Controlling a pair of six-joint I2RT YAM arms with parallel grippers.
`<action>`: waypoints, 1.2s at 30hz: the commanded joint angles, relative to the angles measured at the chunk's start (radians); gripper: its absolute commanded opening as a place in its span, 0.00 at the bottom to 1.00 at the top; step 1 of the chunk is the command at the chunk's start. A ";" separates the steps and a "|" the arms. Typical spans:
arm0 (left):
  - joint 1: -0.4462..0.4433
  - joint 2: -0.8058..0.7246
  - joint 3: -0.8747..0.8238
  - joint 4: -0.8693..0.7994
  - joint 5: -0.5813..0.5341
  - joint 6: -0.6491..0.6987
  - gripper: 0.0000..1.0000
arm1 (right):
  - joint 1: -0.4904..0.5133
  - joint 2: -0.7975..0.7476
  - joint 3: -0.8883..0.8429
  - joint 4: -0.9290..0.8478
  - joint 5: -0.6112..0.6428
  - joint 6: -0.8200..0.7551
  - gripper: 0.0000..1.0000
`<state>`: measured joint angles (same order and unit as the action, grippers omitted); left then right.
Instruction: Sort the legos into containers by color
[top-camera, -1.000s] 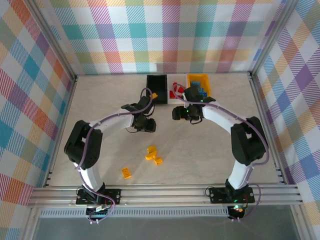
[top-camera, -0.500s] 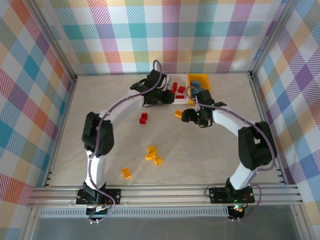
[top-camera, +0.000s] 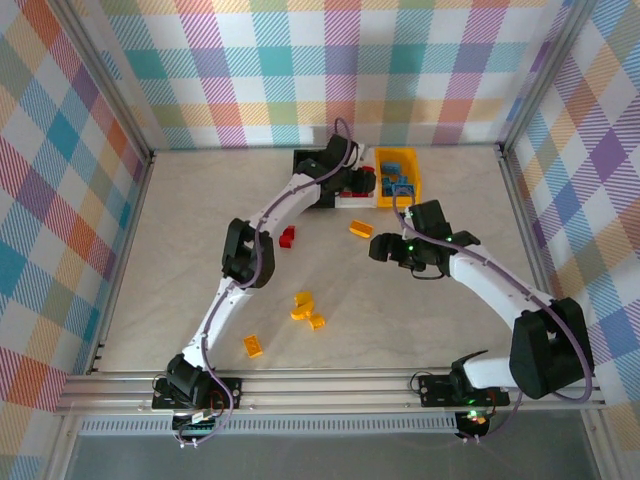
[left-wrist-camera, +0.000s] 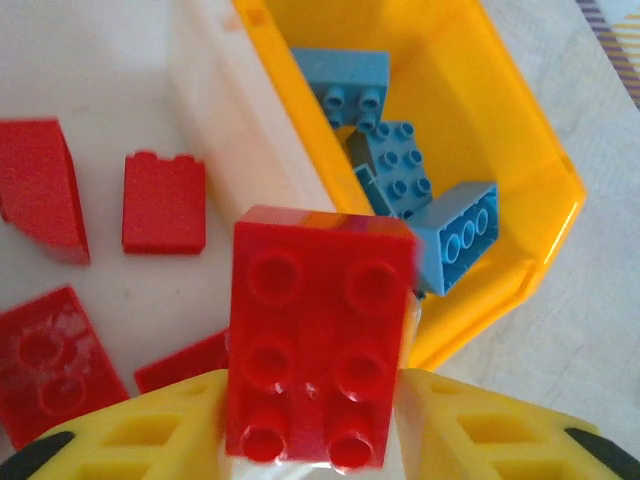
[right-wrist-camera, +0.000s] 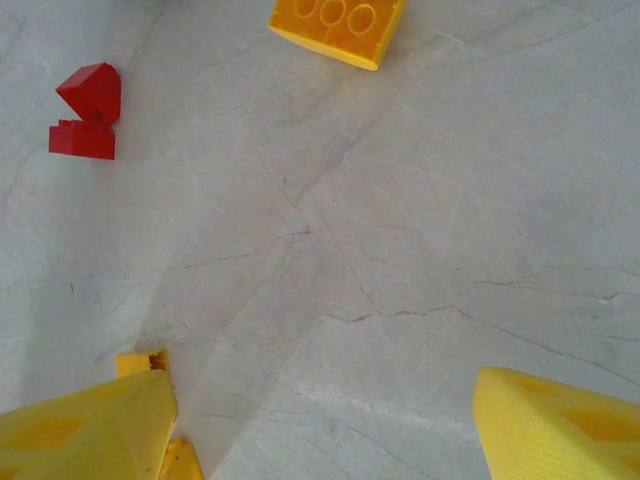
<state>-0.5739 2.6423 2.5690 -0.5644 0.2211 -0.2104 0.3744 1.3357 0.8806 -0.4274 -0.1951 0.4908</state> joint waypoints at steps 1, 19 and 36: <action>-0.002 0.002 0.055 -0.030 -0.021 0.007 0.53 | 0.003 -0.019 -0.014 -0.022 -0.007 0.005 0.78; -0.023 -0.548 -0.502 -0.077 -0.171 0.011 0.72 | 0.021 0.156 0.241 -0.132 0.139 -0.028 0.87; -0.005 -1.274 -1.409 -0.071 -0.283 -0.065 0.87 | 0.044 0.657 0.673 -0.218 0.177 -0.058 0.92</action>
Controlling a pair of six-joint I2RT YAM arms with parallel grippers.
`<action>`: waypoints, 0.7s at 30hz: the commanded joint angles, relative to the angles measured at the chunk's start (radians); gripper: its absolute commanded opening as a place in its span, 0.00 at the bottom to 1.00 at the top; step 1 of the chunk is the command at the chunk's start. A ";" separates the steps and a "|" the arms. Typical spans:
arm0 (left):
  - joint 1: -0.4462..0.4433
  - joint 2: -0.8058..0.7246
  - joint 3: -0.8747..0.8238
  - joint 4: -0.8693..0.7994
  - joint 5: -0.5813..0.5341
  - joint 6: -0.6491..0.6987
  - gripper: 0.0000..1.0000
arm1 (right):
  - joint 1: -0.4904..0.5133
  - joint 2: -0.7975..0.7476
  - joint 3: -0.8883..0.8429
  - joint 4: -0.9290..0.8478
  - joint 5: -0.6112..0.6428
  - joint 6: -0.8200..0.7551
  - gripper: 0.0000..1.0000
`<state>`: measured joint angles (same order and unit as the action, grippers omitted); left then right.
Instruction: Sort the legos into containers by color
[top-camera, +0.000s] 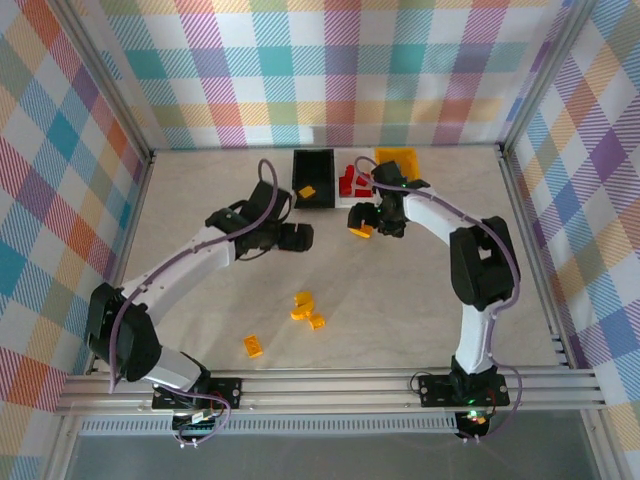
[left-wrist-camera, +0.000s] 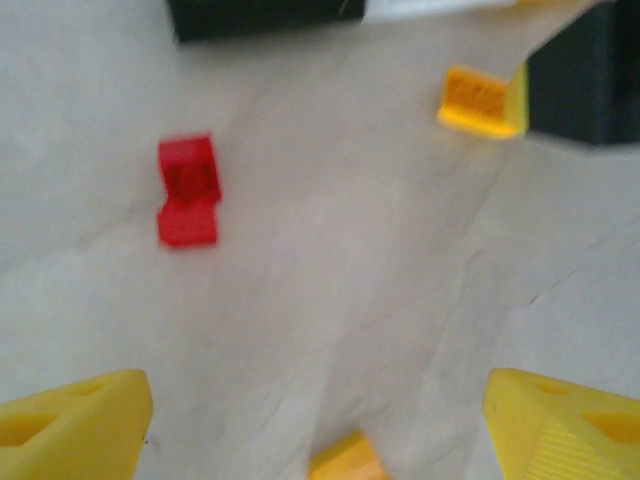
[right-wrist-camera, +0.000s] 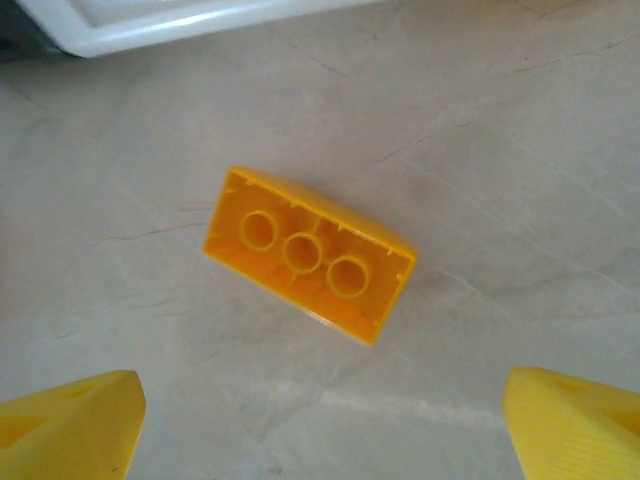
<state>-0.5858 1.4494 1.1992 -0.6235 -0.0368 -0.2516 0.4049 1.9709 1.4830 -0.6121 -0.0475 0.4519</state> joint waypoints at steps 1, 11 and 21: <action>0.010 -0.106 -0.058 -0.017 -0.027 -0.025 0.88 | 0.015 0.042 0.090 -0.037 0.036 -0.021 0.93; 0.039 -0.218 -0.138 -0.045 -0.024 -0.013 0.91 | 0.034 0.188 0.251 -0.094 0.081 -0.029 0.92; 0.052 -0.246 -0.180 -0.039 -0.006 -0.008 0.92 | 0.044 0.240 0.304 -0.135 0.144 -0.046 0.88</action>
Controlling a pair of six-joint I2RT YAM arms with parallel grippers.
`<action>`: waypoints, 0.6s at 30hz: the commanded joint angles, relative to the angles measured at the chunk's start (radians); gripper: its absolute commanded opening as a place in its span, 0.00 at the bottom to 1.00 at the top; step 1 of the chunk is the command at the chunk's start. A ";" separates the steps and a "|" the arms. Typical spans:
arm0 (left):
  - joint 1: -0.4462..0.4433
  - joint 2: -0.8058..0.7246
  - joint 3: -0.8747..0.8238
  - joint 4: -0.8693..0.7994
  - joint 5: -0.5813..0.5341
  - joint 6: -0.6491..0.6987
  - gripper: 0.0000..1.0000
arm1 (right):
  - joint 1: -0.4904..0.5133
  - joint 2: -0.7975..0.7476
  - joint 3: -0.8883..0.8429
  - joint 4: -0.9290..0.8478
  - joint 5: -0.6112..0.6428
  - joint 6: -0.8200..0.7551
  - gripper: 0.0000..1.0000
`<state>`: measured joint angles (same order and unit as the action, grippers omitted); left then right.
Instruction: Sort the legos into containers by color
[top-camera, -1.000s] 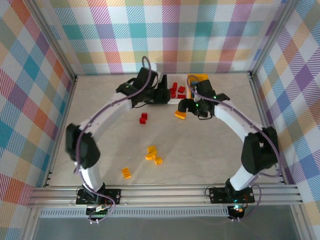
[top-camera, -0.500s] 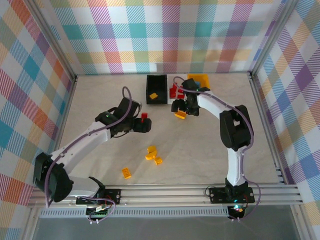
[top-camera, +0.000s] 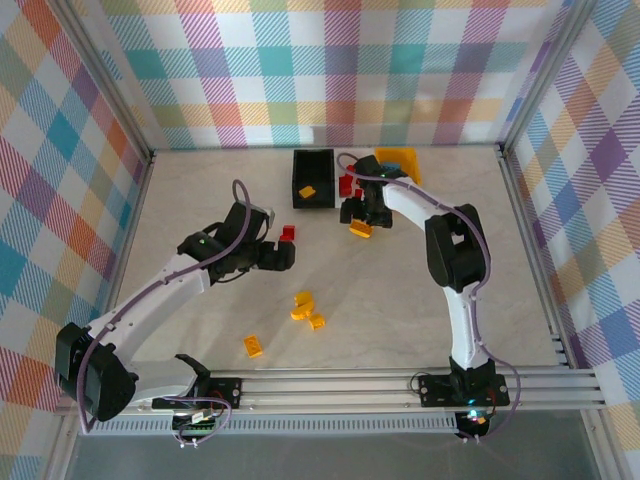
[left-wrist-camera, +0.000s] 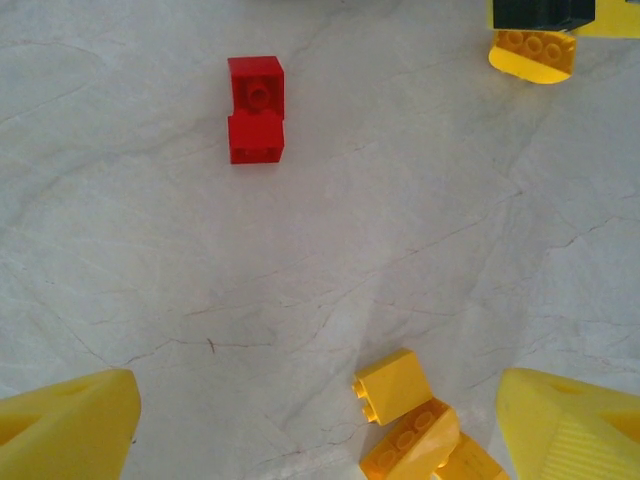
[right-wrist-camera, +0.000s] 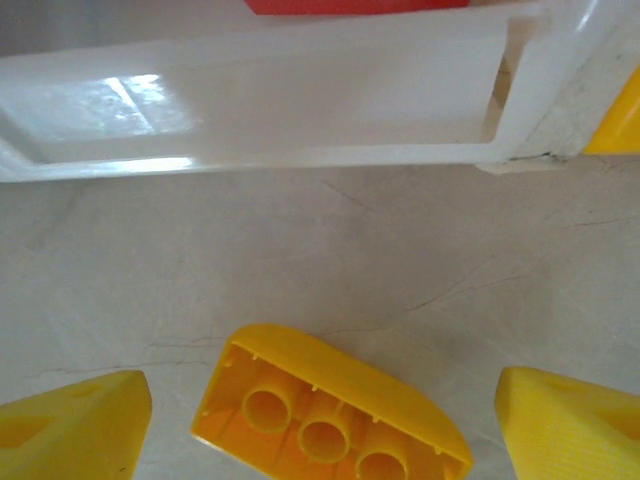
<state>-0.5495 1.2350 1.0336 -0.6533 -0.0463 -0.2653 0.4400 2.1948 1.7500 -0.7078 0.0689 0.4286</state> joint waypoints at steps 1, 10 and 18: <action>0.017 -0.035 -0.018 -0.010 0.006 0.005 0.92 | 0.009 0.023 0.042 -0.044 0.033 -0.026 0.87; 0.028 -0.057 -0.057 -0.002 0.017 0.006 0.93 | 0.044 0.031 0.033 -0.015 -0.015 -0.081 0.81; 0.041 -0.066 -0.078 0.007 0.035 0.002 0.93 | 0.086 -0.003 -0.012 0.000 -0.003 -0.108 0.76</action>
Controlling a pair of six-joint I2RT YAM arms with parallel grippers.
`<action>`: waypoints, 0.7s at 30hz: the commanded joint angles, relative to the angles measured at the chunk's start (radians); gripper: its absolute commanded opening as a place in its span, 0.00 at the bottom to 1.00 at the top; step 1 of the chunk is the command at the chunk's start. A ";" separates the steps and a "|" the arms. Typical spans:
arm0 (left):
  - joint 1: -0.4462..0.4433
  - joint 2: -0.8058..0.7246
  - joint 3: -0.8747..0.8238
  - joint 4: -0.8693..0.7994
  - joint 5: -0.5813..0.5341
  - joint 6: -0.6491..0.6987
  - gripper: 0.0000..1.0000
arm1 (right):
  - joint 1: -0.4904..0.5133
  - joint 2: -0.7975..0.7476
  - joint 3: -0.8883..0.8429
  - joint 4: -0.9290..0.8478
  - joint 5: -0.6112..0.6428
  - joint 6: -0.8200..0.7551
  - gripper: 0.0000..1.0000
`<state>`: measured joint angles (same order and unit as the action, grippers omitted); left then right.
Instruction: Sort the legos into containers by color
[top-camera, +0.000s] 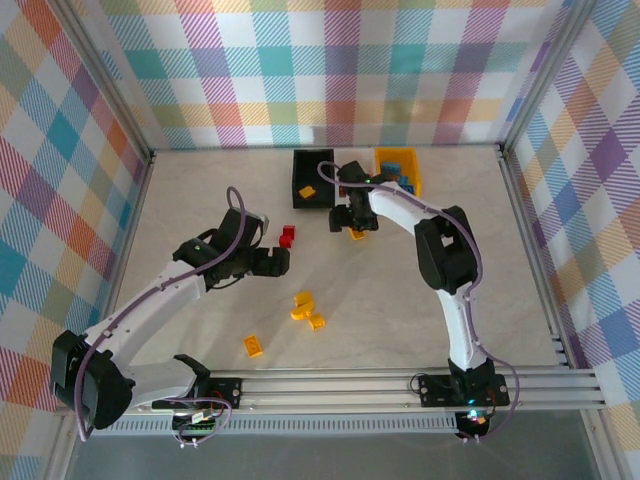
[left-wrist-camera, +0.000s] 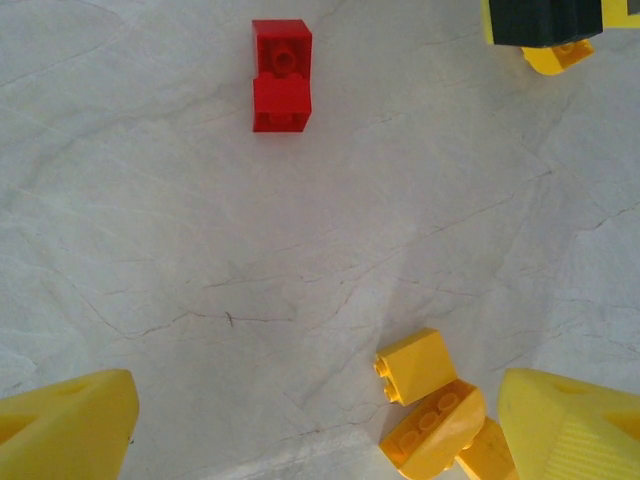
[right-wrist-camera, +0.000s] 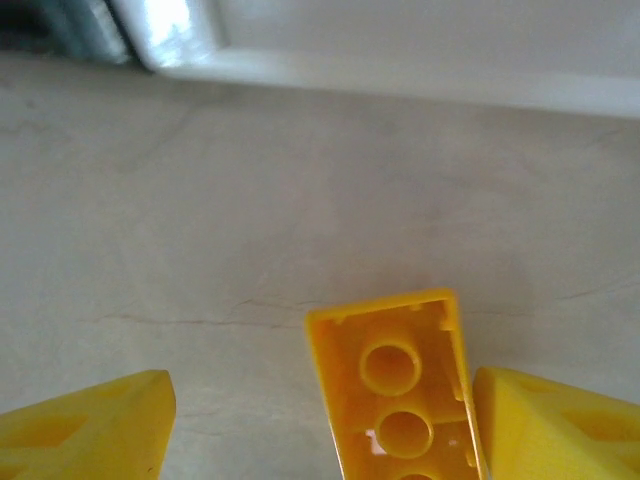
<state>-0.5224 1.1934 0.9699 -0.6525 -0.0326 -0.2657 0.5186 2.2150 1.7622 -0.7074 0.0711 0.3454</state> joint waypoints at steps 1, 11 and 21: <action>0.016 -0.026 -0.016 0.008 0.023 0.001 0.93 | 0.008 -0.022 -0.026 -0.001 -0.001 -0.026 0.75; 0.029 -0.037 -0.035 0.007 0.036 -0.004 0.93 | 0.008 0.008 -0.012 -0.019 0.051 -0.026 0.57; 0.038 -0.034 -0.036 0.007 0.042 -0.004 0.94 | 0.008 0.002 -0.002 -0.026 0.069 -0.025 0.39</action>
<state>-0.4984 1.1778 0.9447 -0.6521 -0.0082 -0.2661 0.5289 2.2211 1.7538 -0.7166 0.1242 0.3237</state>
